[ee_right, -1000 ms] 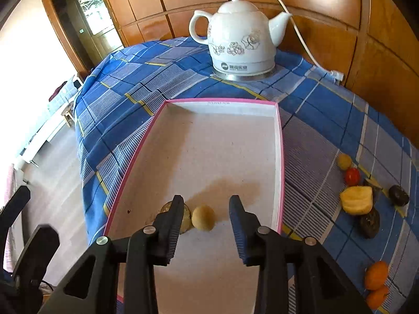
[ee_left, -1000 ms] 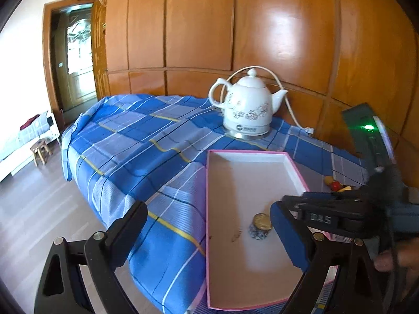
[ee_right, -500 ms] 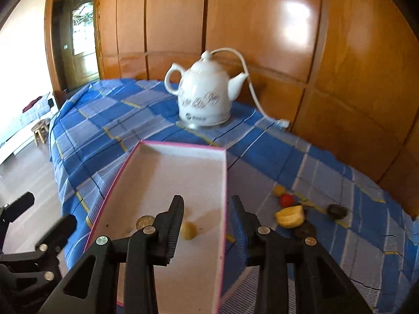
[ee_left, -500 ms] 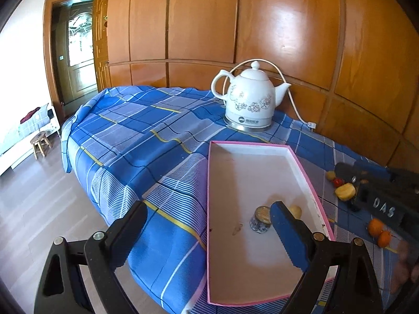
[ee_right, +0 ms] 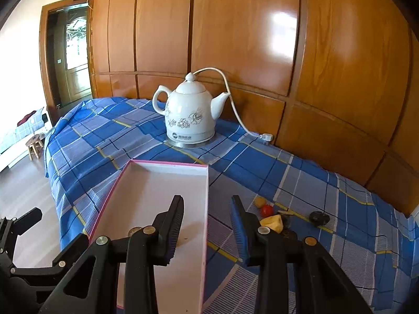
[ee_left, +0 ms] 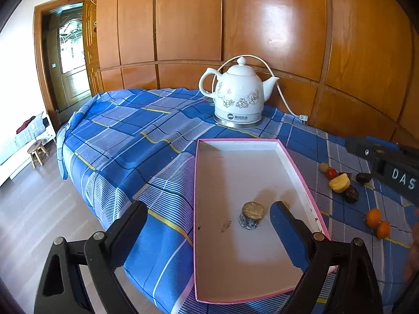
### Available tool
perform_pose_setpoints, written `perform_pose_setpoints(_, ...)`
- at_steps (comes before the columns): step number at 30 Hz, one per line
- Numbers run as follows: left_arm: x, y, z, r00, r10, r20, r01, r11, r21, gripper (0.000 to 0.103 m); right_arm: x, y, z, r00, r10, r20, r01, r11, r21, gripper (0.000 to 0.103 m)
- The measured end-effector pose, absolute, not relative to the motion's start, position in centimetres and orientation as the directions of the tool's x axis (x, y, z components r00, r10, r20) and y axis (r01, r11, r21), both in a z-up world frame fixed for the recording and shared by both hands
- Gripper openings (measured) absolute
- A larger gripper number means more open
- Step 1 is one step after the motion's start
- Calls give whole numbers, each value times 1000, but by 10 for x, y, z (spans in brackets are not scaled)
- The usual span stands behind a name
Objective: Organize fruits
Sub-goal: 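Carry the yellow fruit into the tray and open the right gripper, then reach the left gripper to the peeled pear piece and grasp it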
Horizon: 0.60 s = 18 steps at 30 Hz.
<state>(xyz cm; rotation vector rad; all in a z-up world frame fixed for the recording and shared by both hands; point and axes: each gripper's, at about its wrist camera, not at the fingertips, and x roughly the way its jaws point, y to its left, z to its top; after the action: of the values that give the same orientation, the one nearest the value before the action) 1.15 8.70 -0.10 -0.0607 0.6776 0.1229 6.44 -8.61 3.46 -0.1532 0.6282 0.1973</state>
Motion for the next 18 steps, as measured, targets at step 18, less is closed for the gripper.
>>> perform_pose_setpoints(18,26,36,-9,740,-28,-672,47,999,10,95,73,-203,27,791,-88,-605,0,989,-145,36)
